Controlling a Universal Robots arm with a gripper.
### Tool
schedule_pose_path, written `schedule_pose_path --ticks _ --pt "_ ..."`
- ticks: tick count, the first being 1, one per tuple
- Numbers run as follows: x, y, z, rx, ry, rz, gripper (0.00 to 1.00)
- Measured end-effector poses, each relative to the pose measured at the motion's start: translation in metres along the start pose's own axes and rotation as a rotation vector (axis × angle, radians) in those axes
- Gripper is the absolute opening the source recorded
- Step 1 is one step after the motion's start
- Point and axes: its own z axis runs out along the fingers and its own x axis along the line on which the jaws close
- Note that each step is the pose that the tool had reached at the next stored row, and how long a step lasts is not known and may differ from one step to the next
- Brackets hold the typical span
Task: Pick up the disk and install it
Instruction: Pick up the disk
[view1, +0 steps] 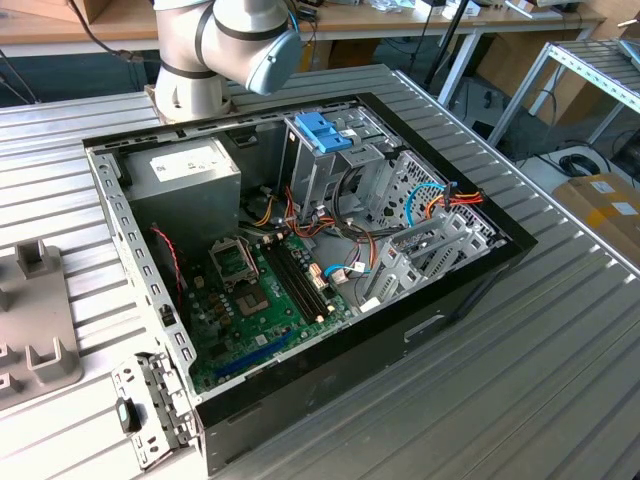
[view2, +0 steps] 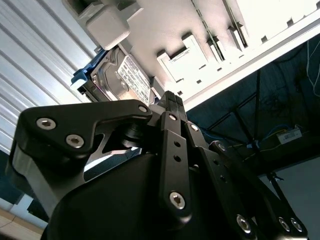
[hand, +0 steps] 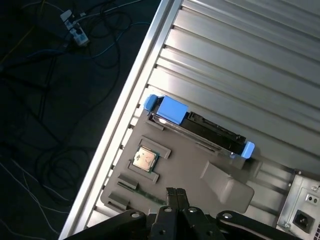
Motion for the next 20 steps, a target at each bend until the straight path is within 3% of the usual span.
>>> schedule_pose_path --ticks 20 --pt "0.0000 0.0000 0.0000 0.0020 0.0035 -0.080 0.10"
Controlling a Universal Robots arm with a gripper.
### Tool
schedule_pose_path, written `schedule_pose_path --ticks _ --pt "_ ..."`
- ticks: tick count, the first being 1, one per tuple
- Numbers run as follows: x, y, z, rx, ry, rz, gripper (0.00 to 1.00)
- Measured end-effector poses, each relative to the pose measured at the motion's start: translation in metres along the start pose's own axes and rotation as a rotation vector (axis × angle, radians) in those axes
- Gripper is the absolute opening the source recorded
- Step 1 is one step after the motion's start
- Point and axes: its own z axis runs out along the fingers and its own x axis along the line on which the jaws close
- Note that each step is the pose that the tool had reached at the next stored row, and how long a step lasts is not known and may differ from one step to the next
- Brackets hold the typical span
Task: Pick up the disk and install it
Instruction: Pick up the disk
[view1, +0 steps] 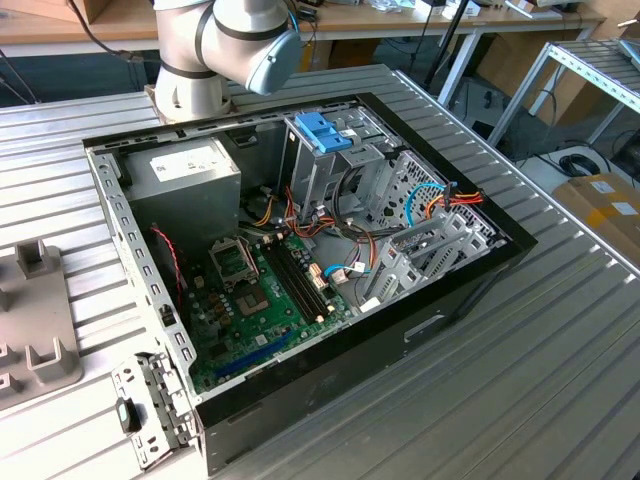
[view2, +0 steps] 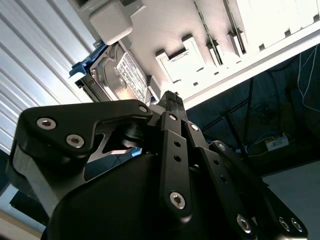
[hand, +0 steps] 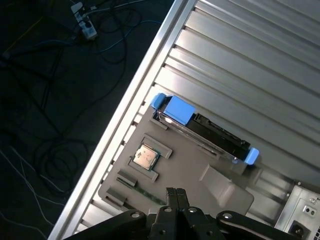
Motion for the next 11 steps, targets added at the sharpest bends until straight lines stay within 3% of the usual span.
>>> schedule_pose_path --ticks 11 --pt "0.0000 0.0000 0.0000 0.0015 0.0025 -0.058 0.10"
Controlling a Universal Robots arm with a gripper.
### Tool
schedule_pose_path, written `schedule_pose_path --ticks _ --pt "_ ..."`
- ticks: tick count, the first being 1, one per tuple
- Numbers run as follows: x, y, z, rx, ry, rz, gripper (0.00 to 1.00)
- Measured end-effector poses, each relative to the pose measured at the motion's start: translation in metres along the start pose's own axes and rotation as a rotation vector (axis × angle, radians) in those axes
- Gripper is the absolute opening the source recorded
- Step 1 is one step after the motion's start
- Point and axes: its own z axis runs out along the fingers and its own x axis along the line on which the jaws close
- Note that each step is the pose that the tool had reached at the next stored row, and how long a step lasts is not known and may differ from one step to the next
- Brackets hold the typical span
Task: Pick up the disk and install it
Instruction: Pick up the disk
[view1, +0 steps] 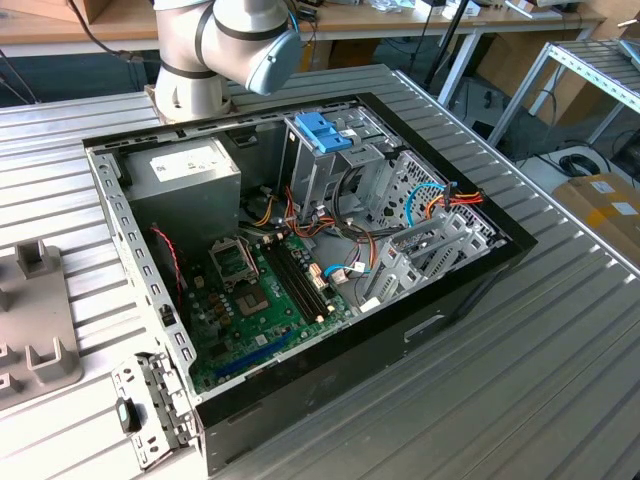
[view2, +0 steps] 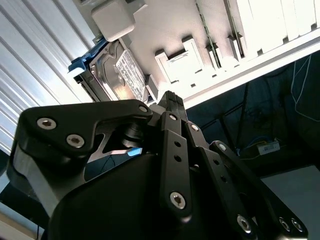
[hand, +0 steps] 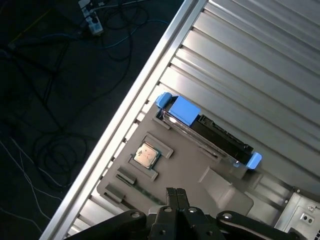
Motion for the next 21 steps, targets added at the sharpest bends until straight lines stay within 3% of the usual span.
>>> schedule_pose_path --ticks 21 --pt "0.0000 0.0000 0.0000 0.0019 0.0033 -0.078 0.10"
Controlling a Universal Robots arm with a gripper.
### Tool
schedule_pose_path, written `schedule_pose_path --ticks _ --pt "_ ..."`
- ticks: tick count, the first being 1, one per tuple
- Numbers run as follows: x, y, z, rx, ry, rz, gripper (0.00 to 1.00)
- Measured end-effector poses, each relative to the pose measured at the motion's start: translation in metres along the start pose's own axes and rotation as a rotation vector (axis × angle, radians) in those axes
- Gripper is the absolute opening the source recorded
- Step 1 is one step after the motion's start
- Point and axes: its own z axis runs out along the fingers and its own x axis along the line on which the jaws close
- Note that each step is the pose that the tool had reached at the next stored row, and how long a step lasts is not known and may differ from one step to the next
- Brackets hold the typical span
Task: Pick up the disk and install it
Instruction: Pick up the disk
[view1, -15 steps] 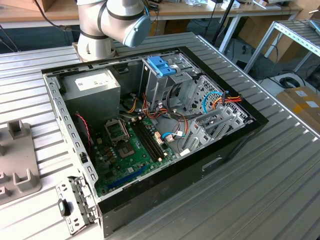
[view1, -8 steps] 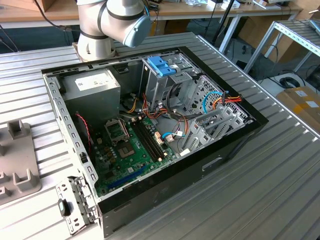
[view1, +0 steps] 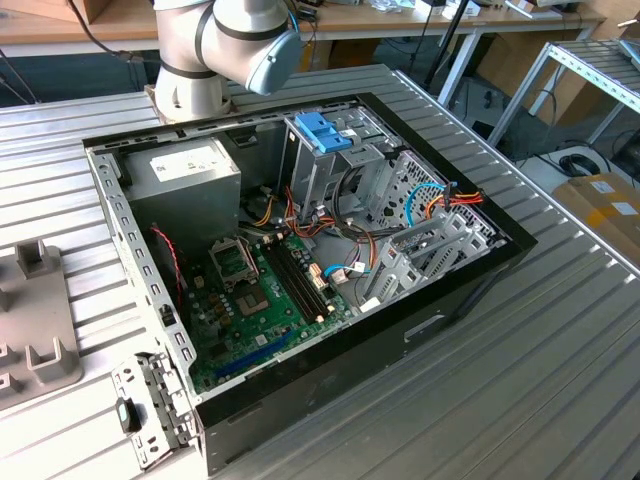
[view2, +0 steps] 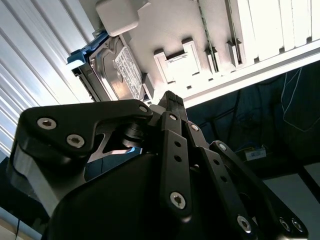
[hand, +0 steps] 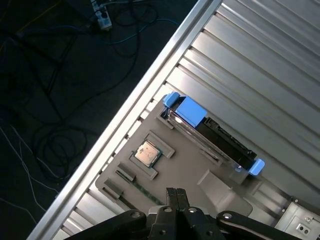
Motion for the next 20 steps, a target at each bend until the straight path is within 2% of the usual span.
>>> schedule_pose_path --ticks 20 --pt "0.0000 0.0000 0.0000 0.0017 0.0029 -0.068 0.10"
